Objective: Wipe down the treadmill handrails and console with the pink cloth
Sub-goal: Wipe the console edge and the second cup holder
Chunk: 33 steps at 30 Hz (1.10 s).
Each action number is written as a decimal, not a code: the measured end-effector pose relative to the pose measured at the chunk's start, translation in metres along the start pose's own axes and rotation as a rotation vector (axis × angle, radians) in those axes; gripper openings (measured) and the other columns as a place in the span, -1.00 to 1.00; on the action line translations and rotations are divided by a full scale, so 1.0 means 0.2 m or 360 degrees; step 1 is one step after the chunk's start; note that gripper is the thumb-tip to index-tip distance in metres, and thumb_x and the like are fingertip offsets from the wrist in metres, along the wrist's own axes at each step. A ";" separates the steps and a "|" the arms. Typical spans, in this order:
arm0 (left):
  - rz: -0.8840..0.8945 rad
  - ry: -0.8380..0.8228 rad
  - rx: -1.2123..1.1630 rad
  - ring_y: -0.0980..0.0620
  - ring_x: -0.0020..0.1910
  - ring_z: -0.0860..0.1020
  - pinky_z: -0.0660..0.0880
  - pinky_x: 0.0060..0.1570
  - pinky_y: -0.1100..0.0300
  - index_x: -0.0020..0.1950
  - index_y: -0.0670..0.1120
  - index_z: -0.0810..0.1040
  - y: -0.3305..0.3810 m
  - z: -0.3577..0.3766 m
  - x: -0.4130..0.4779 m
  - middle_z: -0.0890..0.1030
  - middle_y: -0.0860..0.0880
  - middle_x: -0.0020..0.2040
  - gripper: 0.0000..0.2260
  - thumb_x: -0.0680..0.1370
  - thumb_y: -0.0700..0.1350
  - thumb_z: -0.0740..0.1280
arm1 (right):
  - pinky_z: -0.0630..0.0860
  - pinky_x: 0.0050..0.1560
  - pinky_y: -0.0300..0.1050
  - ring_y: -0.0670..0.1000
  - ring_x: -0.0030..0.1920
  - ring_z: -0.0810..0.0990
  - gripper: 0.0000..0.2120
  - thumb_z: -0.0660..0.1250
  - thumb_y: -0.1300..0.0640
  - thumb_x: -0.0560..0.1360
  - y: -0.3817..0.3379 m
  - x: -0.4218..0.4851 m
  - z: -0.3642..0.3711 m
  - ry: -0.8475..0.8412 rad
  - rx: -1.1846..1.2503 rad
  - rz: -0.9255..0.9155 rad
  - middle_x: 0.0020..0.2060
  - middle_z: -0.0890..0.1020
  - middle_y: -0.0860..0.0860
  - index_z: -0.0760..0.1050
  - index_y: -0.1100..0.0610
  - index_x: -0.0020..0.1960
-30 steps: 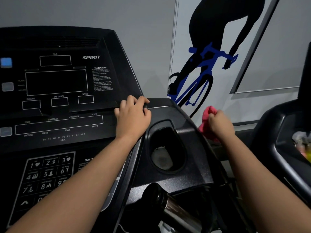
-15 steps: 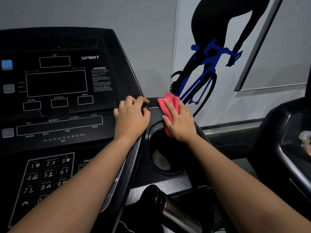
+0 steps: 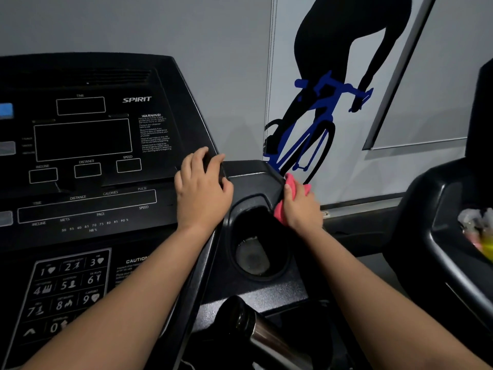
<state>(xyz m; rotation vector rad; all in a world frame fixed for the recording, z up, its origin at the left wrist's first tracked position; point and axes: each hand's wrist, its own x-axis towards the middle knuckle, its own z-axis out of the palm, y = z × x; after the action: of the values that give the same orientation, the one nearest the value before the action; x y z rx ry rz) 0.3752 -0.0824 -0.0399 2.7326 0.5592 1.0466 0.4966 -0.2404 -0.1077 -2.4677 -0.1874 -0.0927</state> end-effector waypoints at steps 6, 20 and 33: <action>-0.0061 -0.0119 -0.0081 -0.05 0.54 -0.01 -0.03 0.46 -0.04 0.48 0.02 0.30 0.00 0.01 0.02 0.13 -0.03 0.55 -0.52 0.54 -0.08 0.23 | 0.13 0.41 0.22 0.25 0.40 0.25 -0.47 -0.01 -0.16 0.60 -0.28 0.01 0.15 0.0307 -0.0134 -0.0235 0.43 0.25 0.23 0.08 -0.03 0.52; -0.0068 -0.0165 -0.0151 -0.03 0.54 0.05 -0.04 0.47 -0.01 0.47 0.03 0.31 -0.01 -0.02 0.02 0.15 -0.03 0.55 -0.54 0.57 -0.08 0.22 | 0.07 0.45 0.22 0.24 0.49 0.06 -0.37 -0.05 -0.21 0.59 -0.07 -0.05 0.06 -0.0046 -0.0368 -0.0463 0.53 -0.04 0.17 -0.27 -0.11 0.53; -0.0051 -0.0148 -0.0158 -0.06 0.52 0.12 0.00 0.45 0.01 0.43 0.00 0.39 0.00 -0.05 0.00 0.21 -0.07 0.53 -0.59 0.56 -0.12 0.21 | -0.01 0.46 0.21 0.02 0.49 0.00 -0.33 -0.14 -0.27 0.33 0.21 -0.47 -0.18 -0.0402 -0.0333 -0.0585 0.48 0.17 -0.05 0.29 -0.19 0.39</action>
<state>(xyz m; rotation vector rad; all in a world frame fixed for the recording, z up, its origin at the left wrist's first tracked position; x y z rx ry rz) 0.3687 -0.0829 -0.0327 2.6603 0.5205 0.9096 0.4094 -0.3065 -0.1156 -2.6186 -0.7753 0.0463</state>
